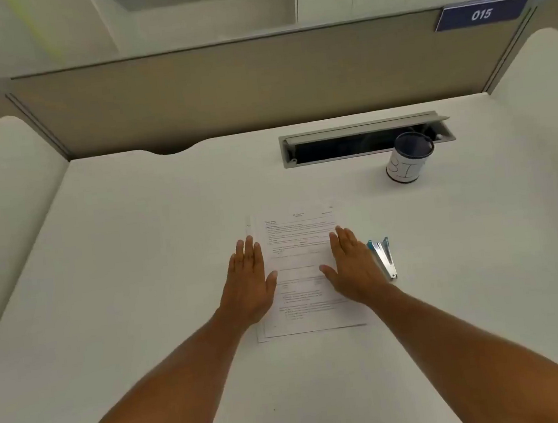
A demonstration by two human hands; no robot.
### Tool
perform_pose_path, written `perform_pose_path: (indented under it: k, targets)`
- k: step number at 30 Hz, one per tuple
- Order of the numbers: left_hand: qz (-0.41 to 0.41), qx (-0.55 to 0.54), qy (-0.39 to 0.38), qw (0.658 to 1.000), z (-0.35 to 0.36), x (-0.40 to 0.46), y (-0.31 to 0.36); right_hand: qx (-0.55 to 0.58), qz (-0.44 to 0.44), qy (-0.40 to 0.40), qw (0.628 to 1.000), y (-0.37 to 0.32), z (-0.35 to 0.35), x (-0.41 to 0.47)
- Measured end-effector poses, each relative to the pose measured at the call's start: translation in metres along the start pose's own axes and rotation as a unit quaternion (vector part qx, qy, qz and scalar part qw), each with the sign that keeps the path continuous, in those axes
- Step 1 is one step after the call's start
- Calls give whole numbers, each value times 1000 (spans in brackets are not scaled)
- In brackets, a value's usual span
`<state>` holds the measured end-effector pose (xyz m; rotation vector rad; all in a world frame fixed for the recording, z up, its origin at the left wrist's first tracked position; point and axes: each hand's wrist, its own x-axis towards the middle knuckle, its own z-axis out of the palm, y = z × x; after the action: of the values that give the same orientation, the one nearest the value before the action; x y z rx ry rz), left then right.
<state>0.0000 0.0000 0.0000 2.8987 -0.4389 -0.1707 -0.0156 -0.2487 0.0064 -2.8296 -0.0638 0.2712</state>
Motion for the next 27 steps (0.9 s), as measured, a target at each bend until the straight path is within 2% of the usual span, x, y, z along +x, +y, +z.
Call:
perform_pose_path:
  k: [4, 13, 23, 27]
  targets:
    - [-21, -11, -45, 999, 15, -9, -2, 14, 24, -34, 999, 4, 15, -9]
    - [-28, -45, -60, 997, 33, -17, -2, 72, 54, -3, 996, -3, 21, -13]
    - [-20, -64, -51, 996, 47, -49, 7, 188, 193, 74, 960, -12, 17, -38]
    - [-29, -68, -51, 996, 49, -55, 10, 217, 235, 77, 944, -20, 15, -36]
